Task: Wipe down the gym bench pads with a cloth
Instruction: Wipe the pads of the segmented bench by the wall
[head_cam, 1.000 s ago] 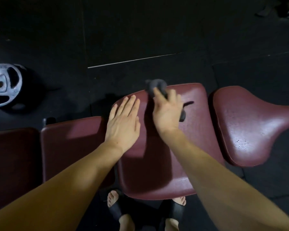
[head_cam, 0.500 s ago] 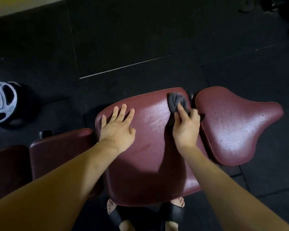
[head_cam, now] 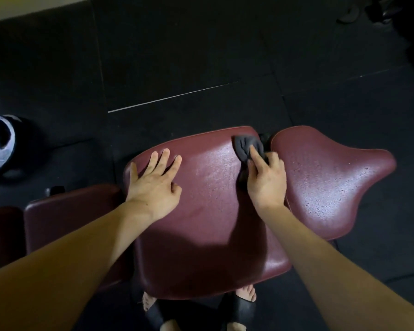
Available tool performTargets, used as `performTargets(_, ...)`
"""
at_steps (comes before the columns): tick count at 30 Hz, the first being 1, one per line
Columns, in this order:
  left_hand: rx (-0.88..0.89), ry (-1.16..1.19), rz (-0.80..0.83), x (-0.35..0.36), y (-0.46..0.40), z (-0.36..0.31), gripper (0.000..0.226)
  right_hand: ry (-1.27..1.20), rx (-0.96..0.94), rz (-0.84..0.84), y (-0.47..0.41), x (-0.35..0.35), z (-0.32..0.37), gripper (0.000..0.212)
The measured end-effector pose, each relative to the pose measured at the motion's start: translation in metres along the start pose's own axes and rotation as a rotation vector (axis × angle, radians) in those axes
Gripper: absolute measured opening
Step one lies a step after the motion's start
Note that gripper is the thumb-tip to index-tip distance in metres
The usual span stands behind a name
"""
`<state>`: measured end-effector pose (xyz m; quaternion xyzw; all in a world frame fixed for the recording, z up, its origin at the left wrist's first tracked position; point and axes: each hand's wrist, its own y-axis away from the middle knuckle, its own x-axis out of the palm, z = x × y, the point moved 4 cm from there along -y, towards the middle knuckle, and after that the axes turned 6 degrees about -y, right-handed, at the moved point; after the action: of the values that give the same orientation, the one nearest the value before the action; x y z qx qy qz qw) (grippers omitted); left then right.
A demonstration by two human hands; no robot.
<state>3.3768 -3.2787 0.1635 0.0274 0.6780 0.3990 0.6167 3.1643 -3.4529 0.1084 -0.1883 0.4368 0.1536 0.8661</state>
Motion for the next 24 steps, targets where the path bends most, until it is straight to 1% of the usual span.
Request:
performTargets(2, 0.004, 0.03, -0.014, 0.003, 0.001, 0.0, 0.074, 0.011, -0.016, 0.01, 0.024, -0.011, -0.012, 0.036)
performTargets(4, 0.015, 0.06, -0.035, 0.009, 0.002, 0.001, 0.074, 0.017, -0.003, 0.008, 0.029, -0.011, -0.014, 0.035)
performTargets(7, 0.05, 0.108, -0.075, 0.013, 0.003, 0.004, 0.074, 0.018, 0.083, -0.031, 0.016, 0.0, 0.003, 0.036)
performTargets(10, 0.102, 0.19, -0.191, 0.013, 0.009, 0.013, 0.067, 0.025, 0.261, -0.056, 0.016, 0.011, 0.029, 0.037)
performTargets(11, 0.103, 0.242, -0.243, 0.014, 0.014, 0.017, 0.064, 0.032, 0.28, -0.077, 0.021, 0.016, 0.043, 0.038)
performTargets(12, 0.086, 0.294, -0.292, 0.017, 0.021, 0.023, 0.062, 0.033, 0.259, -0.097, 0.028, 0.022, 0.063, 0.038)
performTargets(13, 0.055, 0.332, -0.336, 0.02, 0.029, 0.03, 0.06, 0.021, 0.193, -0.097, 0.038, 0.03, 0.09, 0.039)
performTargets(14, 0.016, 0.353, -0.373, 0.025, 0.039, 0.039, 0.059, 0.001, 0.092, -0.055, 0.053, 0.04, 0.121, 0.041)
performTargets(16, -0.053, 0.365, -0.411, 0.037, 0.06, 0.058, 0.057, -0.022, -0.156, 0.126, 0.093, 0.057, 0.183, 0.046)
performTargets(17, -0.072, 0.357, -0.41, 0.043, 0.069, 0.067, 0.057, -0.025, -0.272, 0.207, 0.11, 0.06, 0.201, 0.048)
performTargets(18, -0.082, 0.34, -0.403, 0.048, 0.077, 0.075, 0.058, -0.022, -0.368, 0.261, 0.116, 0.06, 0.206, 0.048)
performTargets(19, -0.084, 0.319, -0.397, 0.052, 0.084, 0.083, 0.058, -0.017, -0.438, 0.275, 0.111, 0.057, 0.198, 0.047)
performTargets(20, -0.081, 0.303, -0.39, 0.055, 0.09, 0.09, 0.058, 0.004, -0.455, 0.246, 0.101, 0.052, 0.182, 0.046)
performTargets(21, -0.08, 0.301, -0.376, 0.058, 0.093, 0.095, 0.059, 0.031, -0.408, 0.211, 0.087, 0.046, 0.16, 0.044)
performTargets(22, -0.083, 0.309, -0.356, 0.062, 0.094, 0.099, 0.059, 0.068, -0.321, 0.152, 0.072, 0.039, 0.134, 0.041)
performTargets(24, -0.091, 0.332, -0.316, 0.069, 0.097, 0.102, 0.06, 0.102, -0.078, 0.039, 0.044, 0.019, 0.09, 0.038)
